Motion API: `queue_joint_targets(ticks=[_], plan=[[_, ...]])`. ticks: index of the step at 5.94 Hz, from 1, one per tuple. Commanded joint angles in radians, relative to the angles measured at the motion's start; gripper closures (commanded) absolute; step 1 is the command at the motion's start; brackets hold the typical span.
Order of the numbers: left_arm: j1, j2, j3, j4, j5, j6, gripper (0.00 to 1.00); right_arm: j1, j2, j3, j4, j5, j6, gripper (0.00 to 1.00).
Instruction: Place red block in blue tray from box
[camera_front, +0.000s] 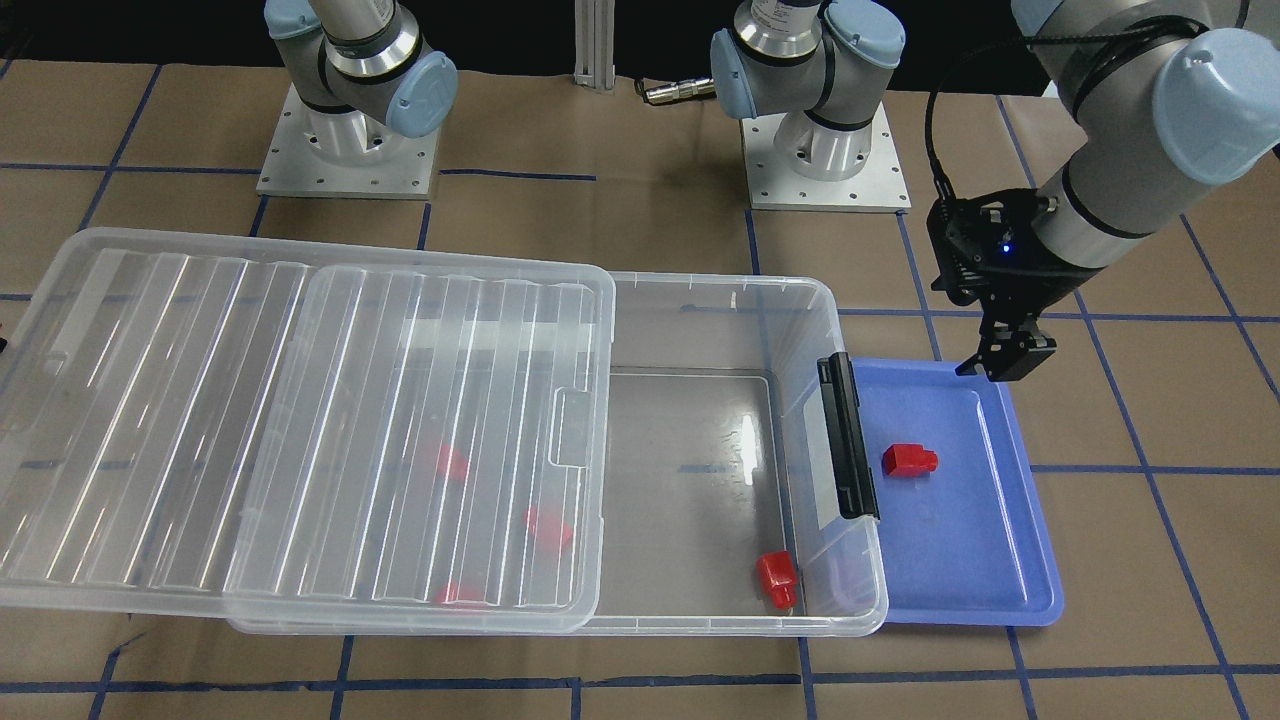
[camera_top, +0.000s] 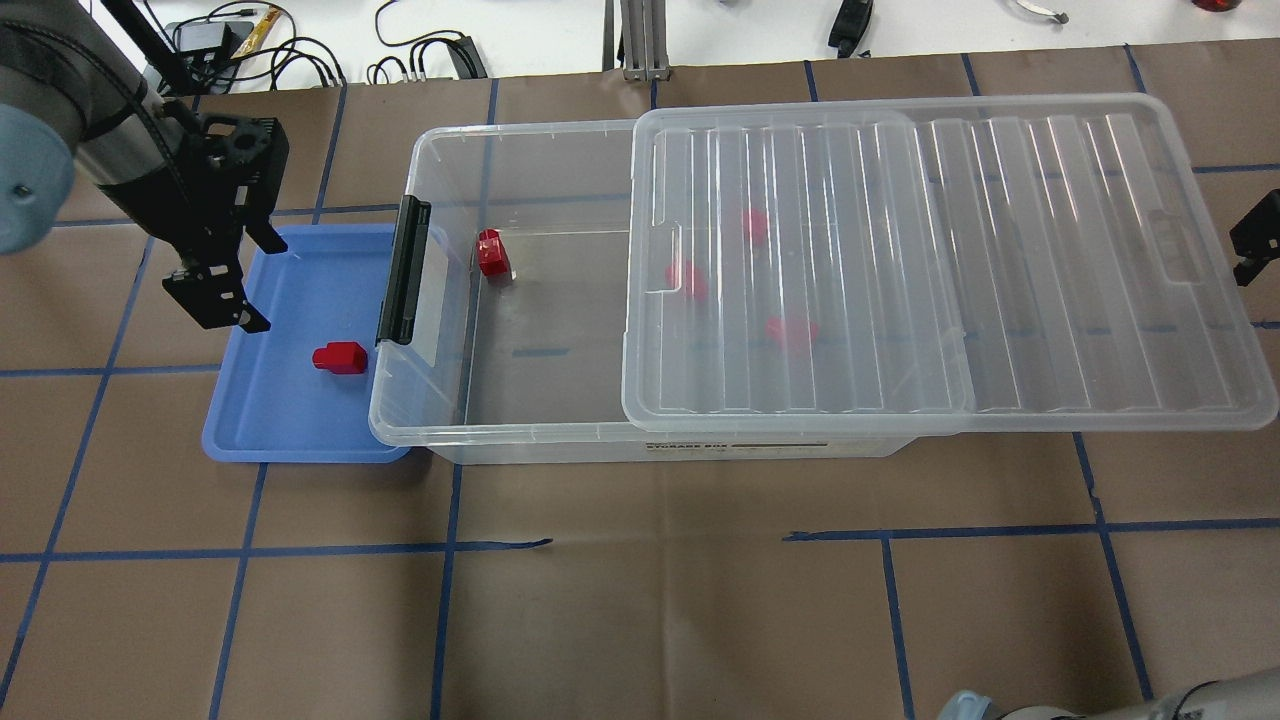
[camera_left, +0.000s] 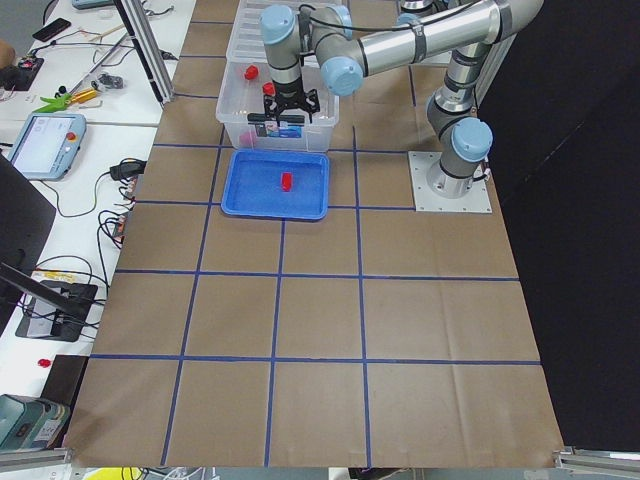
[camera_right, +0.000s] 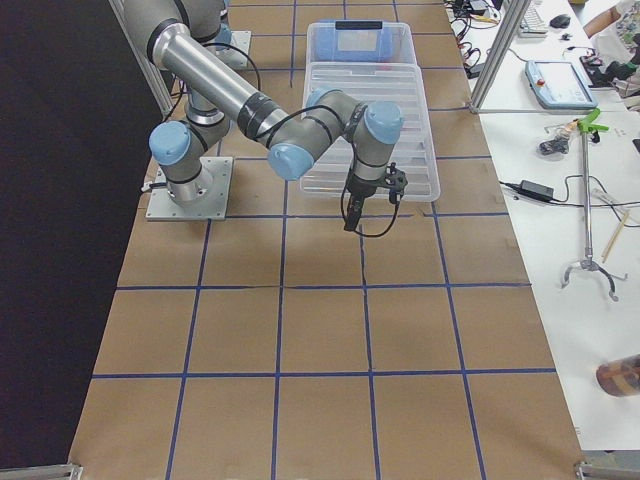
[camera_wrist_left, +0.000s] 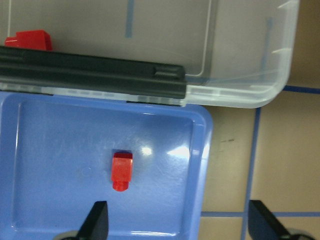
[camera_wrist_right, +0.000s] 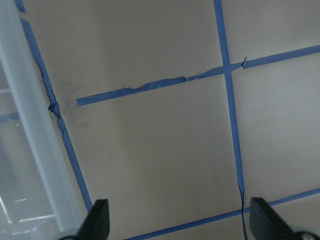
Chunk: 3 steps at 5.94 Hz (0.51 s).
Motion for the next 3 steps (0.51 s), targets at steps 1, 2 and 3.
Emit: queue_joint_targets(ticks=[1, 2, 3], plan=[[-0.038, 0.046, 0.097, -0.171, 0.073, -0.076, 0.02, 0.005, -0.021, 0.025, 0.001, 0.006, 0.001, 0.00], [-0.040, 0.080, 0.080, -0.164, 0.099, -0.151, 0.02, 0.023, -0.034, 0.051, -0.002, 0.006, 0.005, 0.00], [-0.058, 0.082, 0.089, -0.133, 0.091, -0.383, 0.02, 0.043, -0.043, 0.065, -0.001, 0.007, 0.032, 0.00]])
